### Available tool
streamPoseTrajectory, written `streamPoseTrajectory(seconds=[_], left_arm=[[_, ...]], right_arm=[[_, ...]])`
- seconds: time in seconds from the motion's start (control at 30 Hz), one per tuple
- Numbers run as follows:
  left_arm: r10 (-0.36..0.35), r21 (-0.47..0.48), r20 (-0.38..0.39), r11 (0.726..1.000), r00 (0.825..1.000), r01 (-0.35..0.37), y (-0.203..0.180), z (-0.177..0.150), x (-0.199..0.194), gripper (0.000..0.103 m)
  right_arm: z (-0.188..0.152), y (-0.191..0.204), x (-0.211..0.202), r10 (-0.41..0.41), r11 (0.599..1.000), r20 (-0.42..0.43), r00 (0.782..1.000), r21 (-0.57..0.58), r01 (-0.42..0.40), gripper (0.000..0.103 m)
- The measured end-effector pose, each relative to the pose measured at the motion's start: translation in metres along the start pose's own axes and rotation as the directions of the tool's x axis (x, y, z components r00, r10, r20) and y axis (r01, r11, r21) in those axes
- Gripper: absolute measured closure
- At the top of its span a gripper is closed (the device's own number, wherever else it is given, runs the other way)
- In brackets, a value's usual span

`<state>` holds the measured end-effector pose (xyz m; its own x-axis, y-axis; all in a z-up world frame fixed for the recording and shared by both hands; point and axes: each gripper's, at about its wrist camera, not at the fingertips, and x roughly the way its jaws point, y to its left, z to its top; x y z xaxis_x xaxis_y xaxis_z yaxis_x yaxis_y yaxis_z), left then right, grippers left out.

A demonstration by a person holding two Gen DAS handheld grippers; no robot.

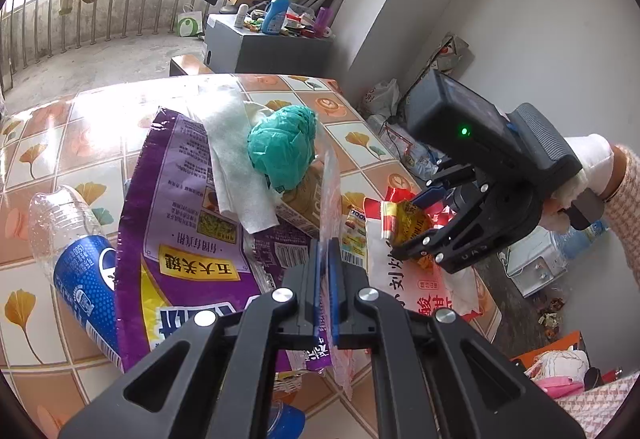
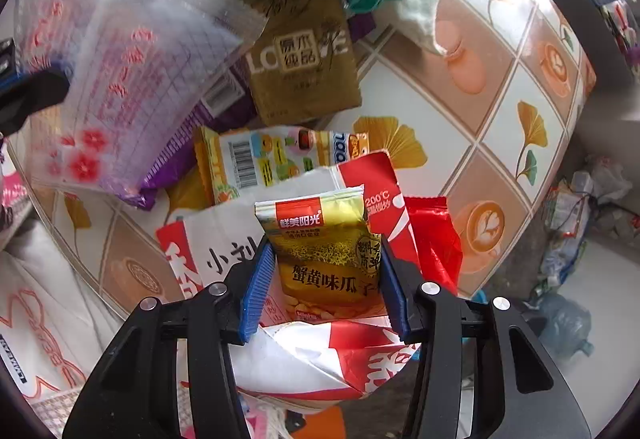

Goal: Collect trash
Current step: 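Grasp the yellow sunflower-seed packet with the right tool, then carry both items over the blue basket and open both tools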

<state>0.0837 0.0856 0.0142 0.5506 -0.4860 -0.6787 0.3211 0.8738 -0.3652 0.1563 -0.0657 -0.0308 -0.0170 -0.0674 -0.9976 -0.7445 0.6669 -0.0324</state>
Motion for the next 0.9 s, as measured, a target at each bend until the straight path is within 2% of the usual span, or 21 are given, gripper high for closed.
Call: streamPoseTrajectory(seconds=[0.1, 0.13, 0.2, 0.27, 0.37, 0.43, 0.47, 0.5, 0.53, 0.63, 0.73, 0.83, 0.9], left_arm=[[0.009, -0.001, 0.018, 1.000, 1.000, -0.009, 0.000, 0.002, -0.008, 0.100], [0.012, 0.001, 0.026, 1.000, 1.000, -0.012, -0.001, 0.003, -0.012, 0.100], [0.017, 0.008, 0.041, 1.000, 0.999, -0.017, -0.005, 0.009, -0.017, 0.100], [0.019, 0.023, 0.057, 1.000, 0.998, -0.020, -0.012, 0.015, -0.023, 0.100], [0.010, 0.063, 0.085, 0.998, 0.996, -0.016, -0.028, 0.025, -0.029, 0.100], [-0.001, 0.091, 0.095, 0.996, 0.995, -0.008, -0.040, 0.032, -0.030, 0.100], [-0.007, 0.103, 0.097, 0.995, 0.995, -0.003, -0.047, 0.036, -0.029, 0.101], [-0.019, 0.116, 0.097, 0.993, 0.995, 0.007, -0.055, 0.041, -0.028, 0.102], [-0.034, 0.128, 0.095, 0.991, 0.995, 0.022, -0.063, 0.047, -0.027, 0.102], [-0.104, 0.175, 0.079, 0.981, 0.991, 0.089, -0.095, 0.067, -0.020, 0.102], [-0.176, 0.240, 0.041, 0.957, 0.984, 0.161, -0.137, 0.091, -0.005, 0.102], [-0.231, 0.318, -0.009, 0.922, 0.973, 0.222, -0.190, 0.111, 0.018, 0.102], [-0.263, 0.374, -0.056, 0.889, 0.963, 0.265, -0.229, 0.121, 0.039, 0.102]], right_arm=[[-0.008, -0.021, -0.021, 0.078, 0.991, 0.145, 0.986, 0.093, -0.092, 0.057], [-0.012, -0.028, -0.029, 0.106, 0.983, 0.208, 0.972, 0.125, -0.134, 0.057], [-0.026, -0.045, -0.047, 0.147, 0.957, 0.343, 0.928, 0.187, -0.221, 0.057], [-0.050, -0.063, -0.066, 0.164, 0.918, 0.493, 0.854, 0.240, -0.315, 0.057], [-0.091, -0.079, -0.091, 0.138, 0.852, 0.684, 0.716, 0.286, -0.438, 0.057], [-0.116, -0.083, -0.110, 0.089, 0.808, 0.776, 0.624, 0.310, -0.501, 0.057], [-0.132, -0.087, -0.114, 0.056, 0.789, 0.809, 0.585, 0.323, -0.522, 0.057], [-0.147, -0.089, -0.115, 0.010, 0.771, 0.835, 0.551, 0.345, -0.536, 0.057], [-0.166, -0.092, -0.118, -0.049, 0.753, 0.849, 0.526, 0.377, -0.539, 0.057], [-0.219, -0.100, -0.119, -0.199, 0.680, 0.858, 0.473, 0.468, -0.564, 0.057], [-0.269, -0.109, -0.111, -0.337, 0.587, 0.826, 0.452, 0.560, -0.585, 0.057], [-0.318, -0.116, -0.098, -0.452, 0.483, 0.770, 0.450, 0.636, -0.602, 0.057], [-0.344, -0.123, -0.081, -0.516, 0.400, 0.715, 0.472, 0.688, -0.605, 0.057]])
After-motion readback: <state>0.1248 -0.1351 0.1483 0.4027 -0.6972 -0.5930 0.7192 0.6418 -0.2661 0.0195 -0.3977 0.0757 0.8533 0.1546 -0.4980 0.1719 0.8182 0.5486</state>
